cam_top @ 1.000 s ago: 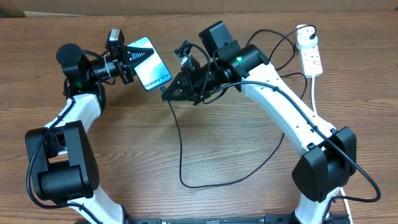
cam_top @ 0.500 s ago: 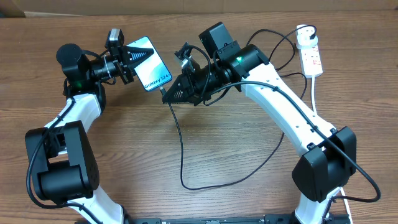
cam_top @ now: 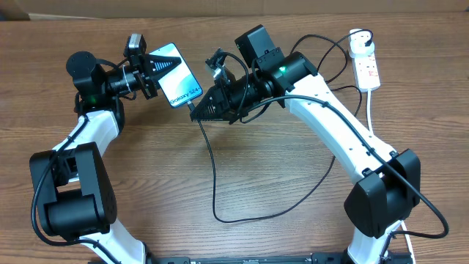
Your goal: Plug charger to phone and switch on socket
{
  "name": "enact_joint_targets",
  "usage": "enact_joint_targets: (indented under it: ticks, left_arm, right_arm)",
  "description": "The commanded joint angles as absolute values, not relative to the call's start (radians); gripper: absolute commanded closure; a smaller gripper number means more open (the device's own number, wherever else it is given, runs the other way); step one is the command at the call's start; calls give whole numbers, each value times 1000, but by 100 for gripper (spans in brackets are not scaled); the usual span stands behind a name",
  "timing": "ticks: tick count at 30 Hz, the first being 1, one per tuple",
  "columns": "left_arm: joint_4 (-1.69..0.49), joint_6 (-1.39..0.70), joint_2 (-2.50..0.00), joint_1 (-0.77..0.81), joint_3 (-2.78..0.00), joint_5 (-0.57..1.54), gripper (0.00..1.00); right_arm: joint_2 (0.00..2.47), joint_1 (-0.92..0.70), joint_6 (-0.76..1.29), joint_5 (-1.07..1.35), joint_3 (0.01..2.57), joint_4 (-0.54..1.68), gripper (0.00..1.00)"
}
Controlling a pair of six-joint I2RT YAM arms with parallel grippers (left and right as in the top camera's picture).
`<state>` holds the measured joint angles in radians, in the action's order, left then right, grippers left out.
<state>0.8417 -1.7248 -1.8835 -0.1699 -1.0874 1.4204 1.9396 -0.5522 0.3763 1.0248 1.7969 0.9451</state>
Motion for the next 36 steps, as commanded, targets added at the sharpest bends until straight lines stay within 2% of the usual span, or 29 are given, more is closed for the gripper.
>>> enact_joint_targets:
  ticks: [1,36]
  left_arm:
    - [850,-1705,-1876,-163,-1110,1442,96]
    - [850,-1736,-1876,-163,-1110,1456,96]
  right_arm:
    - [1942,-536,367,1038,1800,928,96]
    - [1975,-537,371,990,1800,929,97]
